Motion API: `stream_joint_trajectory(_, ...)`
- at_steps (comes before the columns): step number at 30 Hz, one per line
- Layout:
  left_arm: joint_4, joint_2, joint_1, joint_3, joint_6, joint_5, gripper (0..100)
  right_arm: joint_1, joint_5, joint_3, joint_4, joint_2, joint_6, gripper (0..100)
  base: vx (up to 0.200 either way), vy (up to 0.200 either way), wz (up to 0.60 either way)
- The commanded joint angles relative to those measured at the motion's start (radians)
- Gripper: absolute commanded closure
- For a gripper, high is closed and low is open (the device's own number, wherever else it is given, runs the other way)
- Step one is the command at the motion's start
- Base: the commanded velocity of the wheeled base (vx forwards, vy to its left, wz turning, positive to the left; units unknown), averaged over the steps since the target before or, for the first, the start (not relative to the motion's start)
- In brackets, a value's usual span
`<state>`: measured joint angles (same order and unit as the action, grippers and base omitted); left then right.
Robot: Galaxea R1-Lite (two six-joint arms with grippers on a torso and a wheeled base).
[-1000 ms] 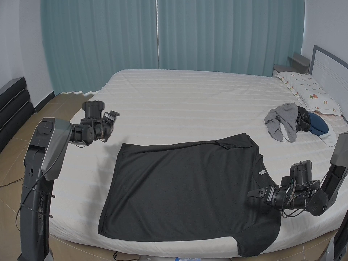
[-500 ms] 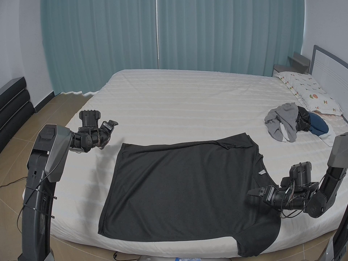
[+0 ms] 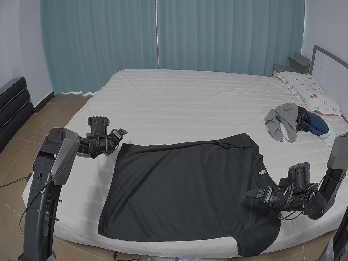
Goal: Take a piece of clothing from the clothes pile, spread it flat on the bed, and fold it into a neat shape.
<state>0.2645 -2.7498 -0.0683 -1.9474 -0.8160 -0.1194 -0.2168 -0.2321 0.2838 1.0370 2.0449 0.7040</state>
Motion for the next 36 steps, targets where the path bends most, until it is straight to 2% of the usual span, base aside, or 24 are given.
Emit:
stream_joint_trajectory(1, -0.002, -0.033, -0.016, 0.002, 0.037, 0.007, 100, 0.001, 0.0, 0.0, 0.003, -0.011, 0.0, 0, 0.0, 0.0, 0.0)
stream_joint_trajectory(6, 0.007, -0.036, -0.015, -0.004, 0.037, 0.018, 100, 0.002, 0.0, 0.005, 0.005, -0.017, 0.023, 0, 0.0, 0.0, 0.0)
stream_joint_trajectory(10, 0.033, -0.057, -0.005, -0.047, 0.031, 0.113, 100, 0.004, 0.0, 0.005, 0.005, -0.02, 0.025, 0, 0.0, 0.0, 0.0)
stream_joint_trajectory(11, 0.033, -0.057, -0.005, -0.047, 0.031, 0.113, 100, 0.004, 0.0, 0.005, 0.005, -0.02, 0.025, 0, 0.0, 0.0, 0.0)
stream_joint_trajectory(13, 0.091, -0.07, 0.001, -0.053, 0.018, 0.153, 100, 0.005, 0.0, 0.006, 0.005, -0.02, 0.026, 0, 0.0, 0.0, 0.0)
stream_joint_trajectory(21, 0.116, -0.079, 0.001, -0.053, 0.018, 0.159, 100, 0.01, 0.0, 0.014, 0.006, -0.022, 0.038, 0, 0.0, 0.0, 0.0)
stream_joint_trajectory(27, 0.11, -0.077, -0.001, -0.05, 0.018, 0.159, 100, 0.011, 0.005, 0.034, 0.081, -0.014, 0.117, 0, 0.0, 0.0, 0.0)
stream_joint_trajectory(34, 0.111, -0.068, -0.004, -0.018, 0.014, 0.158, 100, 0.011, 0.025, 0.195, 0.04, 0.028, 0.161, 0, 0.0, 0.0, 0.0)
stream_joint_trajectory(35, 0.113, -0.067, -0.004, -0.018, 0.014, 0.158, 0, 0.011, 0.04, 0.238, 0.015, 0.037, 0.16, 0, 0.0, 0.0, 0.0)
stream_joint_trajectory(36, 0.111, -0.067, -0.004, -0.018, 0.012, 0.155, 0, 0.01, 0.056, 0.291, -0.026, 0.047, 0.16, 0, 0.0, 0.0, 0.0)
